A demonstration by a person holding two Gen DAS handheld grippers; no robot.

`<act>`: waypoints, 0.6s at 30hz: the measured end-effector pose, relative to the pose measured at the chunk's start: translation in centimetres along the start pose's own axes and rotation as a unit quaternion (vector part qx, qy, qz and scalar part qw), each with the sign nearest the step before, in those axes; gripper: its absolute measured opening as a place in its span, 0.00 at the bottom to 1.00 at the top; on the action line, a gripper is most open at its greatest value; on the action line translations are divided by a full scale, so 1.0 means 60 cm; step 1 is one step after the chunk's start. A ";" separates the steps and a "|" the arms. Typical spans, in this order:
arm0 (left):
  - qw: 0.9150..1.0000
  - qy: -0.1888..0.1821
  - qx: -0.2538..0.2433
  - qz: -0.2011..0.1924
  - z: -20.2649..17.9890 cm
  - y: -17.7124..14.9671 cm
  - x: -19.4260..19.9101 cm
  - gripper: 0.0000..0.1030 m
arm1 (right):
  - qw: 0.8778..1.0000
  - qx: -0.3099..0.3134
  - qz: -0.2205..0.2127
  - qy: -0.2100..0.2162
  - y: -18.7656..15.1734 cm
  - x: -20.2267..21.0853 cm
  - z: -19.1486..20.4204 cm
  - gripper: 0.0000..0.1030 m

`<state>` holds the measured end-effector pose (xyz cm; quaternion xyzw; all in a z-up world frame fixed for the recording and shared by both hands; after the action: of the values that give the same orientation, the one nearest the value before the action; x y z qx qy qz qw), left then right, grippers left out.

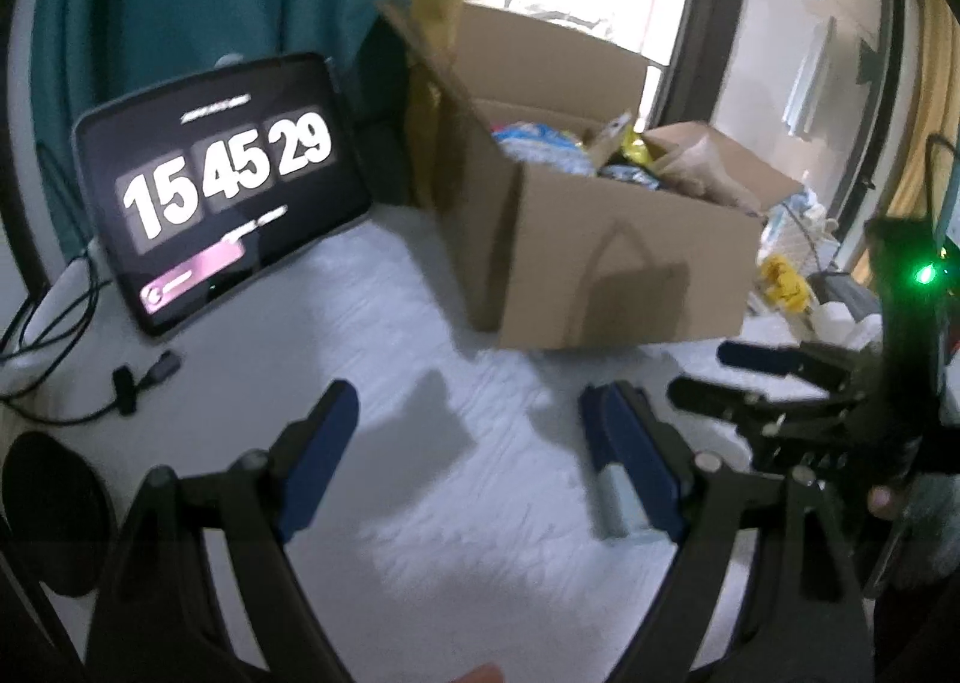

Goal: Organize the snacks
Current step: 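Grasp the blue soda cracker box with the right tool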

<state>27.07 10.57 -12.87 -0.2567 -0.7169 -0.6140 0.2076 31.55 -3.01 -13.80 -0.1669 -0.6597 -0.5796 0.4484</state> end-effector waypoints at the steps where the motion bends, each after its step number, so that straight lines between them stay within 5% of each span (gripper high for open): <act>1: 1.000 0.003 0.001 0.002 0.005 -0.004 -0.001 0.82 | 1.000 0.000 0.012 0.003 -0.010 -0.015 0.008 0.72; 13: 0.999 0.022 0.016 0.028 0.050 -0.041 -0.016 0.82 | 0.998 0.009 0.067 -0.003 -0.052 -0.093 0.055 0.72; 18: 0.999 0.021 0.017 0.027 0.048 -0.036 -0.015 0.82 | 0.997 0.032 0.064 -0.001 -0.051 -0.086 0.067 0.60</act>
<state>26.49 13.09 -15.57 -0.2593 -0.7155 -0.6012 0.2436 30.49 1.38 -19.46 -0.1946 -0.6662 -0.5284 0.4890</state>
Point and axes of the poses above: each gripper's, at about its wrist camera, not at the fingertips, and x roughly against the way its jaws point, z to its left, y to its top, the point moved 7 cm from there along -x, roughly the way its jaws point, and after that the axes turned 2 degrees about -x, right-handed, at the moved point
